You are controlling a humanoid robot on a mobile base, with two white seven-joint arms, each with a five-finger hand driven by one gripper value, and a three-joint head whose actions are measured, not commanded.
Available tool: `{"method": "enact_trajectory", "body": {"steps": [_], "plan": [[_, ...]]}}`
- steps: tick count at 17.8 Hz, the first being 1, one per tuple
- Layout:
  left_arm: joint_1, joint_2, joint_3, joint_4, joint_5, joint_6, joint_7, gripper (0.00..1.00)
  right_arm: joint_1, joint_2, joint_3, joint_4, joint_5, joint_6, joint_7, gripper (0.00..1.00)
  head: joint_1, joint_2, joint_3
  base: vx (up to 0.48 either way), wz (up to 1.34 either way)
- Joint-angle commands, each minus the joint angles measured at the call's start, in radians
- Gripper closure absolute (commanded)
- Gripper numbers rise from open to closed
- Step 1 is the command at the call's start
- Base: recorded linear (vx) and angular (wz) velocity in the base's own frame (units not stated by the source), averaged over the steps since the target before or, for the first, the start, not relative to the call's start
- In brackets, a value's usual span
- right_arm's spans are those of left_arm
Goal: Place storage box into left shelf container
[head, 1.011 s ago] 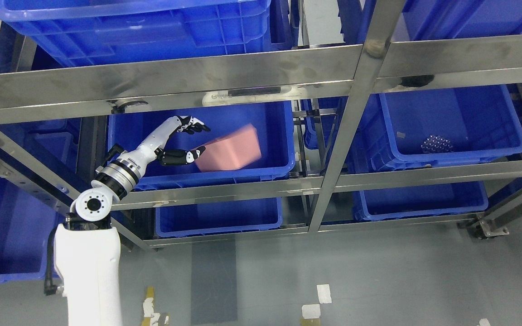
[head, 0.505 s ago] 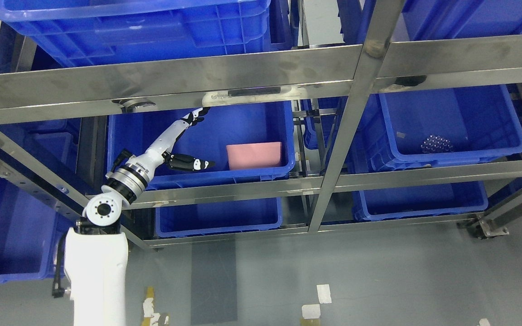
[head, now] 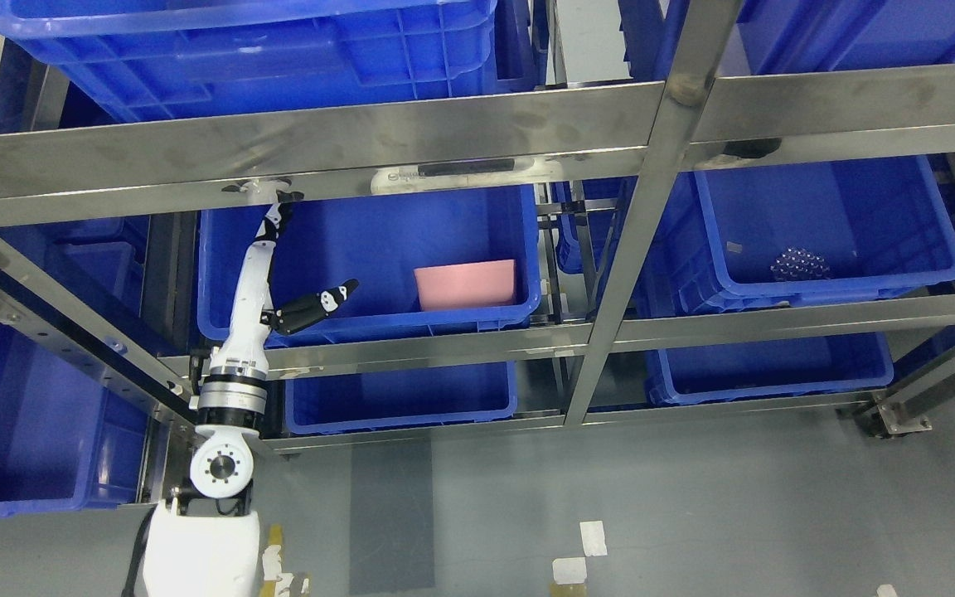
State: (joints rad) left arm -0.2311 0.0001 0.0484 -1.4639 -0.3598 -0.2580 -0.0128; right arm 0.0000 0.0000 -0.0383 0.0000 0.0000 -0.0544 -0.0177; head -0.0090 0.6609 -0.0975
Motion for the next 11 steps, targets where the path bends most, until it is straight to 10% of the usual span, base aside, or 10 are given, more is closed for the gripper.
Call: {"method": "enact_trajectory", "body": {"steps": [1, 11], "plan": [[0.081, 0.017, -0.124, -0.185, 0.166, 0.072, 0.065, 0.01, -0.018, -0.017, 0.0, -0.017, 0.0, -0.001, -0.001, 0.01, 0.0, 0.0, 0.0, 0.0, 0.0], [0.079, 0.017, -0.071, -0.184, 0.311, 0.155, 0.059, 0.02, -0.018, -0.017, 0.0, -0.017, 0.0, -0.001, -0.001, 0.01, 0.0, 0.0, 0.0, 0.0, 0.0]]}}
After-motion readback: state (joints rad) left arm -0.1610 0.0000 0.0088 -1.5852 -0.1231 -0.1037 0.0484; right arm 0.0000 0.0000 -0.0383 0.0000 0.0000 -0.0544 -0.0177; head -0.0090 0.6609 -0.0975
